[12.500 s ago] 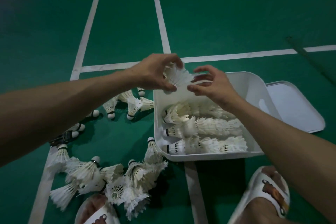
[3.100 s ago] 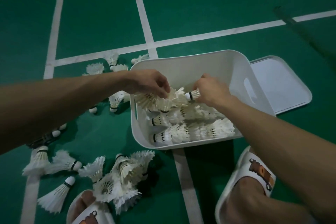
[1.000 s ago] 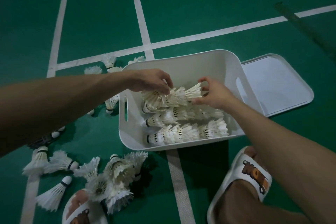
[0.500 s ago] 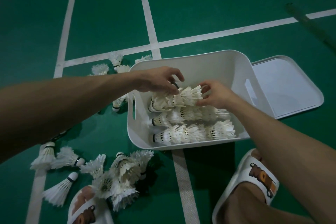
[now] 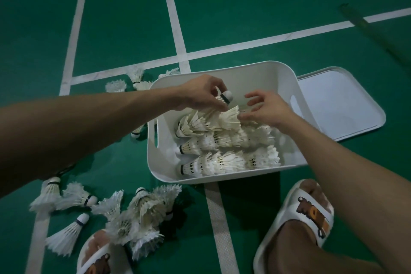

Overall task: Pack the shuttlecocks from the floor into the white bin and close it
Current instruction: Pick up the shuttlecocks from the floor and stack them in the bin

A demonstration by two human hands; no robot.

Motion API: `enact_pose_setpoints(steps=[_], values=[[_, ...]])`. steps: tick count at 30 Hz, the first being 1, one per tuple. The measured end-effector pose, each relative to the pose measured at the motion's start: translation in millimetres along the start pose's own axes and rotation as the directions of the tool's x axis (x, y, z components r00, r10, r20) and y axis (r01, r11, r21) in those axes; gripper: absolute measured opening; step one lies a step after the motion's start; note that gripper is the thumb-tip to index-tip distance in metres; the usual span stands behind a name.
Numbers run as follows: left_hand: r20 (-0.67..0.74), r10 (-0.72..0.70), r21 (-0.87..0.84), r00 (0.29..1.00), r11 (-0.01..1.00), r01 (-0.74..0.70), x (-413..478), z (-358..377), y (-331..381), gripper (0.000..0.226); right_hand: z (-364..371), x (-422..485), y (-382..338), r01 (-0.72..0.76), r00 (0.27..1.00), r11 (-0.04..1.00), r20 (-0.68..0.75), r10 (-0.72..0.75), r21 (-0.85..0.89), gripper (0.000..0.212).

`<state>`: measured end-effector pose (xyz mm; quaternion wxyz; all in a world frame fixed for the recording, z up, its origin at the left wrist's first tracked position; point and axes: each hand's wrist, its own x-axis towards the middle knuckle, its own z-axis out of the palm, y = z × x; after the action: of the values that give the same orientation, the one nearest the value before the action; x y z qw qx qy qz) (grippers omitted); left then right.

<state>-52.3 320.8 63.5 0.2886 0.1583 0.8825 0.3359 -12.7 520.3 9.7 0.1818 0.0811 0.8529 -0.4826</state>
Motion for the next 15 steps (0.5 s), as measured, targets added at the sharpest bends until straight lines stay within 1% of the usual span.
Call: enact_pose_setpoints(steps=[2, 4, 6, 7, 9, 10, 11, 12, 13, 14, 15], values=[[-0.004, -0.005, -0.063, 1.0, 0.998, 0.004, 6.2, 3.8, 4.9, 0.032, -9.6, -4.8, -4.1, -0.01, 0.997, 0.98, 0.077, -0.006, 0.198, 0.071], [-0.016, -0.013, -0.151, 1.0, 0.988, 0.01, 12.0, 7.4, 8.5, 0.033, -17.6, -8.7, -8.2, -0.029, 0.984, 0.957, 0.178, -0.025, 0.29, 0.07], [-0.044, -0.019, -0.232, 0.999, 0.973, 0.009, 17.2, 11.5, 11.9, 0.032, -22.2, -11.5, -10.7, -0.017, 0.969, 0.964, 0.241, -0.049, 0.267, 0.067], [-0.058, -0.024, -0.274, 0.998, 0.962, 0.007, 19.0, 13.8, 12.6, 0.032, -22.8, -12.4, -11.7, 0.002, 0.968, 0.972, 0.244, -0.061, 0.234, 0.066], [-0.083, -0.023, -0.318, 0.996, 0.948, -0.004, 23.9, 20.0, 12.9, 0.035, -24.1, -12.0, -10.6, 0.038, 0.977, 0.986, 0.202, -0.071, 0.163, 0.063], [-0.105, -0.009, -0.286, 0.994, 0.958, -0.022, 25.1, 23.3, 12.8, 0.037, -25.4, -11.7, -10.6, 0.048, 0.982, 0.991, 0.175, -0.069, 0.124, 0.061], [-0.128, 0.023, -0.192, 0.992, 0.98, -0.048, 26.1, 26.0, 11.4, 0.04, -27.4, -10.8, -11.3, 0.055, 0.987, 0.996, 0.149, -0.066, 0.072, 0.06], [-0.128, 0.073, -0.028, 0.989, 0.997, -0.077, 27.2, 27.4, 8.2, 0.046, -29.8, -9.8, -12.2, 0.064, 0.99, 0.998, 0.122, -0.064, 0.004, 0.058], [-0.09, 0.123, 0.175, 0.988, 0.979, -0.106, 28.1, 28.6, 3.9, 0.054, -32.5, -8.9, -13.5, 0.067, 0.994, 0.995, 0.093, -0.06, -0.078, 0.057], [-0.027, 0.148, 0.356, 0.989, 0.926, -0.129, 28.7, 30.4, -2.3, 0.066, -34.9, -8.0, -14.7, 0.062, 0.996, 0.986, 0.066, -0.053, -0.156, 0.057], [0.041, 0.135, 0.485, 0.99, 0.864, -0.138, 29.3, 32.4, -10.1, 0.08, -36.3, -7.3, -16.1, 0.055, 0.998, 0.972, 0.048, -0.045, -0.23, 0.056]])
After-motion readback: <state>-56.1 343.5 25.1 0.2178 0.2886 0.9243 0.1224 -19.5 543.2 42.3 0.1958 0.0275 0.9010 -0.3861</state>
